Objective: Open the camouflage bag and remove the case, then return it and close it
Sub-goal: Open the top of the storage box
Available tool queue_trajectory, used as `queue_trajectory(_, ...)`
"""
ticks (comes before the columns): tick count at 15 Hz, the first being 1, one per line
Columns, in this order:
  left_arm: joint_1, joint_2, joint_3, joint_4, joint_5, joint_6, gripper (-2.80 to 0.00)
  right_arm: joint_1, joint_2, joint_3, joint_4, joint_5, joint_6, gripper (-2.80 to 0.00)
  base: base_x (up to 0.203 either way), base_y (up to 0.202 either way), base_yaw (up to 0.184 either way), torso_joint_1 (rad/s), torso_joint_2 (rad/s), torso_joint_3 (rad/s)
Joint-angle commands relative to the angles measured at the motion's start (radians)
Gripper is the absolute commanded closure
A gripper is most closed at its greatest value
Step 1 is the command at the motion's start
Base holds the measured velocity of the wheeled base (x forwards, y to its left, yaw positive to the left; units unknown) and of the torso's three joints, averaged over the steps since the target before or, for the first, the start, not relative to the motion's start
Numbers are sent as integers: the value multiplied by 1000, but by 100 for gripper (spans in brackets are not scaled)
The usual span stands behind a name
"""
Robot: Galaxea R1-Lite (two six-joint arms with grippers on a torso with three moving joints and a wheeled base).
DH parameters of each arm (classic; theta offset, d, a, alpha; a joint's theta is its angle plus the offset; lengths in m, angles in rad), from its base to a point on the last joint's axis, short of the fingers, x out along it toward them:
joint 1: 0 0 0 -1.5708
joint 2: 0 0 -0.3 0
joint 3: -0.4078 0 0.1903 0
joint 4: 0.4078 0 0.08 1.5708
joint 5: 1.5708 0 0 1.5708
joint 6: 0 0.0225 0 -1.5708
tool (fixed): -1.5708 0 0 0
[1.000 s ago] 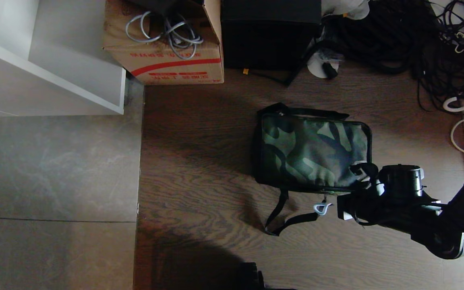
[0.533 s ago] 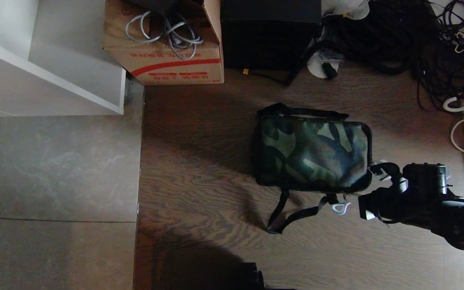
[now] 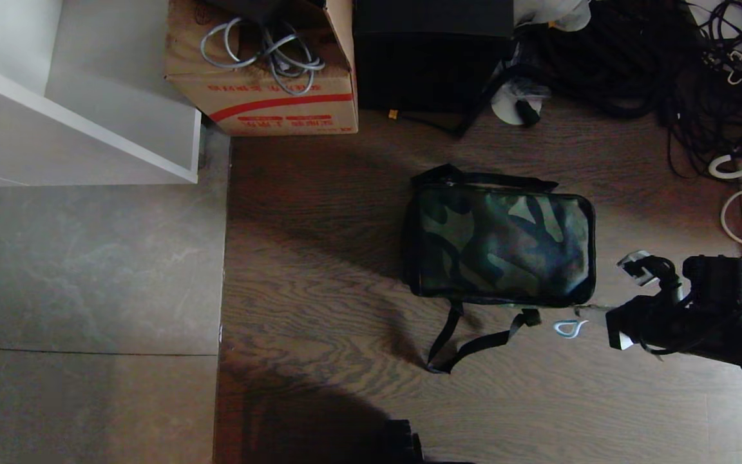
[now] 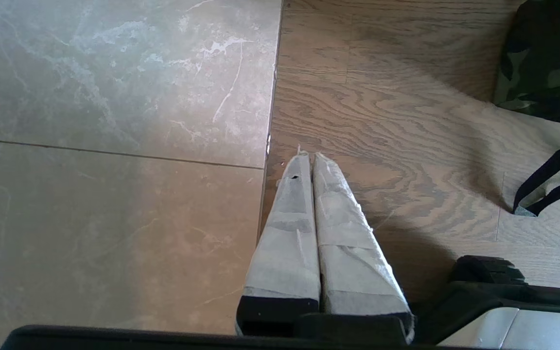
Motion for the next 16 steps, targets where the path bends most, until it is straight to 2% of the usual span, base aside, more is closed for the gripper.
queue_trajectory(1, 0, 0, 11, 0, 1, -1, 0, -17, 2, -12, 0, 7, -13, 0, 0, 0, 0, 0, 0, 0)
queue_trajectory(10, 0, 0, 11, 0, 1, -1, 0, -82, 5, -79, 30, 12, -14, 0, 0, 0, 0, 0, 0, 0)
queue_trajectory(16, 0, 0, 11, 0, 1, -1, 0, -85, 19, -113, 37, 11, -3, 0, 0, 0, 0, 0, 0, 0)
